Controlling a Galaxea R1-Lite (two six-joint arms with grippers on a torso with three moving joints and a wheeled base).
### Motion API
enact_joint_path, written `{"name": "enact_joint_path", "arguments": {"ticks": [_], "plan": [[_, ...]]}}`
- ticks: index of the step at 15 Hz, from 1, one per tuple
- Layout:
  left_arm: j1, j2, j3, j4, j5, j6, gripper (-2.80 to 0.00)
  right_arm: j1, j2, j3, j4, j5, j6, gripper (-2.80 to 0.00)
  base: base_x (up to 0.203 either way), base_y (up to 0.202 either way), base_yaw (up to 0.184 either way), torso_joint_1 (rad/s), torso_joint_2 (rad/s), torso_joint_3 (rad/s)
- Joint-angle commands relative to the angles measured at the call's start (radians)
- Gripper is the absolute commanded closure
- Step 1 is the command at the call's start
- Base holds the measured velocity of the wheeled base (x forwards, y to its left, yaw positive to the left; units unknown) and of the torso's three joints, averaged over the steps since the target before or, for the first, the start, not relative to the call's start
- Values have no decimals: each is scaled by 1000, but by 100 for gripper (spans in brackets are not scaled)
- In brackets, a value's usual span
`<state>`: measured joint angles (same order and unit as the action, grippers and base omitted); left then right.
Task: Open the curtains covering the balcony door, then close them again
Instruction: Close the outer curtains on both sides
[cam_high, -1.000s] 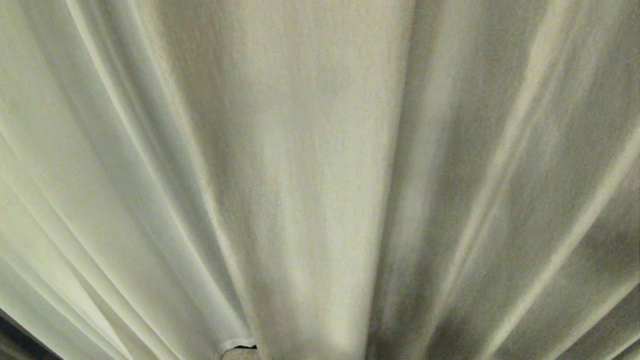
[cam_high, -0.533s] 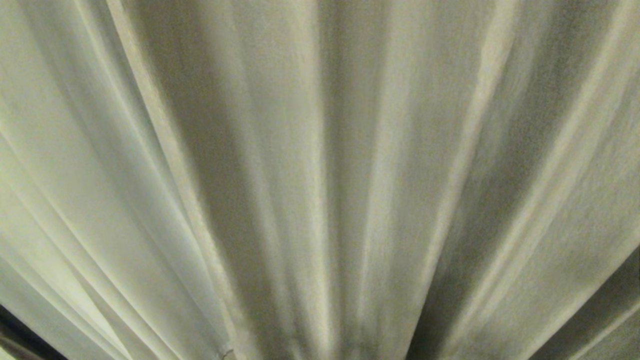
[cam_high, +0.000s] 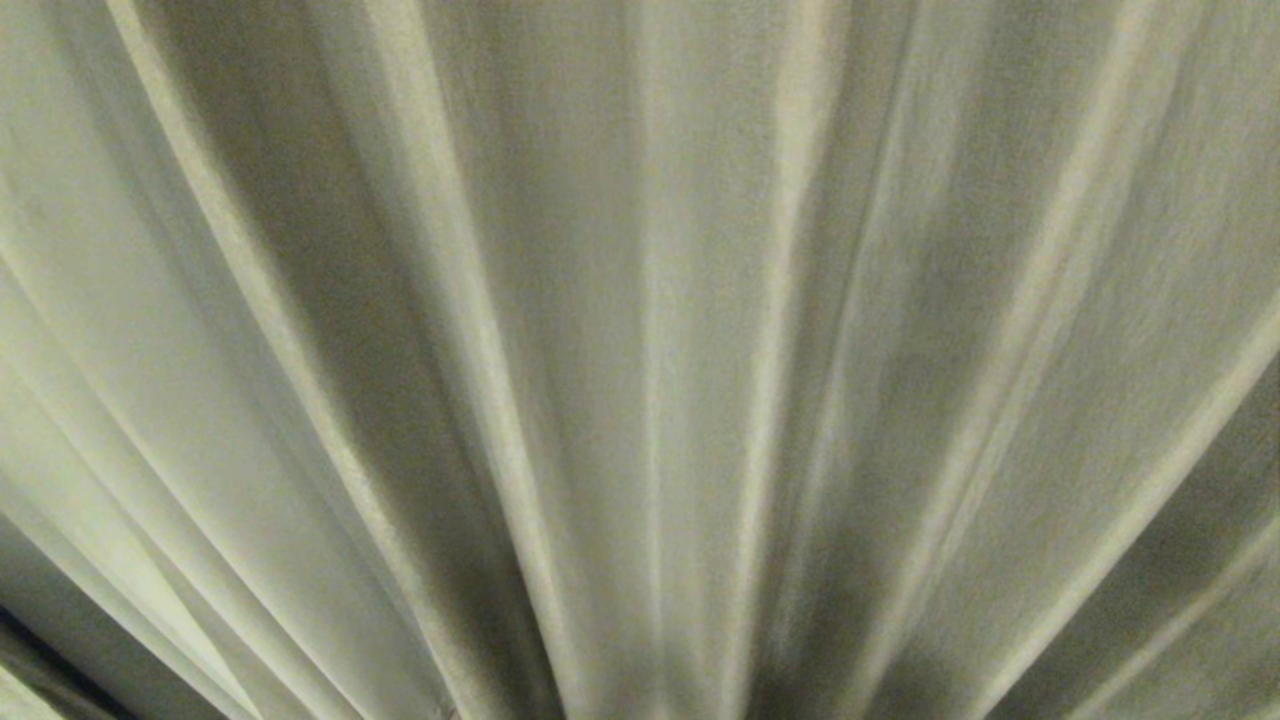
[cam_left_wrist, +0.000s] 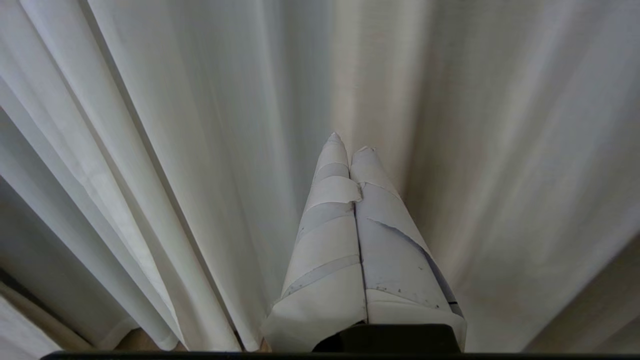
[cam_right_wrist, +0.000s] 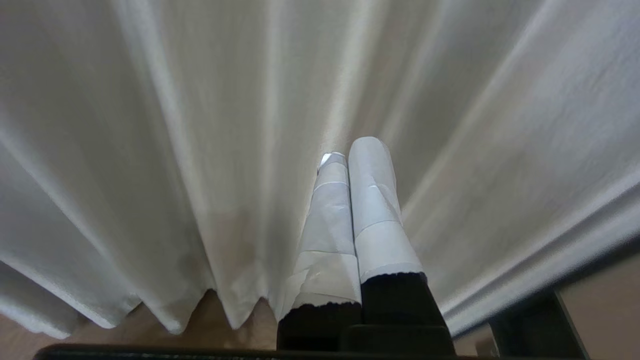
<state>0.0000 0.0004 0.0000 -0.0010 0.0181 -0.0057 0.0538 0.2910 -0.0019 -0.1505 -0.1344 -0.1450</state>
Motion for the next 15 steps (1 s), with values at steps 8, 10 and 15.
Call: {"name": "enact_joint_path", "arguments": {"ticks": [8, 10, 15], "plan": [[0, 0, 0, -1, 0, 1, 0, -47, -241, 0, 151, 191, -5, 0, 0, 0, 0, 0, 0, 0], [2, 0, 0, -1, -1, 0, 0, -48, -290, 0, 155, 190, -1, 0, 0, 0, 0, 0, 0, 0], [1, 0, 0, -1, -1, 0, 0, -48, -289, 0, 154, 188, 55, 0, 0, 0, 0, 0, 0, 0]]}}
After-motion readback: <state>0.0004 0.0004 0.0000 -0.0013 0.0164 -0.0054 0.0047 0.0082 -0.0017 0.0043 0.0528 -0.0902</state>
